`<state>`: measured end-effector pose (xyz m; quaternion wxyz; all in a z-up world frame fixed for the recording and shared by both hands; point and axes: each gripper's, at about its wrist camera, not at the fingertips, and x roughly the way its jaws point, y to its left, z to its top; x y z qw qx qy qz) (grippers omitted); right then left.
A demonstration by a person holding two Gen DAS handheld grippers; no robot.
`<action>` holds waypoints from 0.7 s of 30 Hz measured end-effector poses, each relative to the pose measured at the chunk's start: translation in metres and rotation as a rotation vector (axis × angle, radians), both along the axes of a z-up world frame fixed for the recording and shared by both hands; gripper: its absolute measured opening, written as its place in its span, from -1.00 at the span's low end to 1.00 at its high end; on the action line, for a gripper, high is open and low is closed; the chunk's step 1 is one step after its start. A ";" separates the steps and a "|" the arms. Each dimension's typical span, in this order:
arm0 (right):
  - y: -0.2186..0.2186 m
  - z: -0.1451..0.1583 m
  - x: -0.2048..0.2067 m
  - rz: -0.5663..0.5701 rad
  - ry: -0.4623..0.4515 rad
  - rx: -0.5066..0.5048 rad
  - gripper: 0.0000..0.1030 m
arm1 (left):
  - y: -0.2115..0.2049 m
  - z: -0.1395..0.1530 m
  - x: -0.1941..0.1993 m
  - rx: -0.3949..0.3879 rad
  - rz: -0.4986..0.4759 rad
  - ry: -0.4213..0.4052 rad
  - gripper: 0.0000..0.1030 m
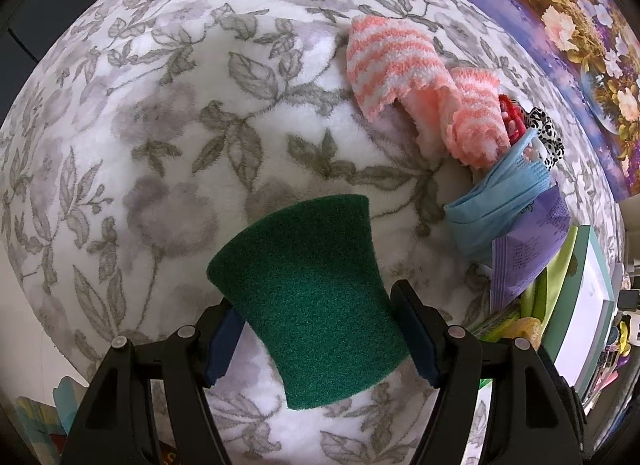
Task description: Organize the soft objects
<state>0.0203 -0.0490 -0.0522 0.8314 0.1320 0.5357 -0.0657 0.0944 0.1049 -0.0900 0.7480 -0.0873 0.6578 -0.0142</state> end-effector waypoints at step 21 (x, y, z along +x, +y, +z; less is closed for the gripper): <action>-0.100 0.044 -0.036 -0.264 -0.112 -0.057 0.02 | -0.086 0.098 0.000 0.034 -0.157 -0.153 0.44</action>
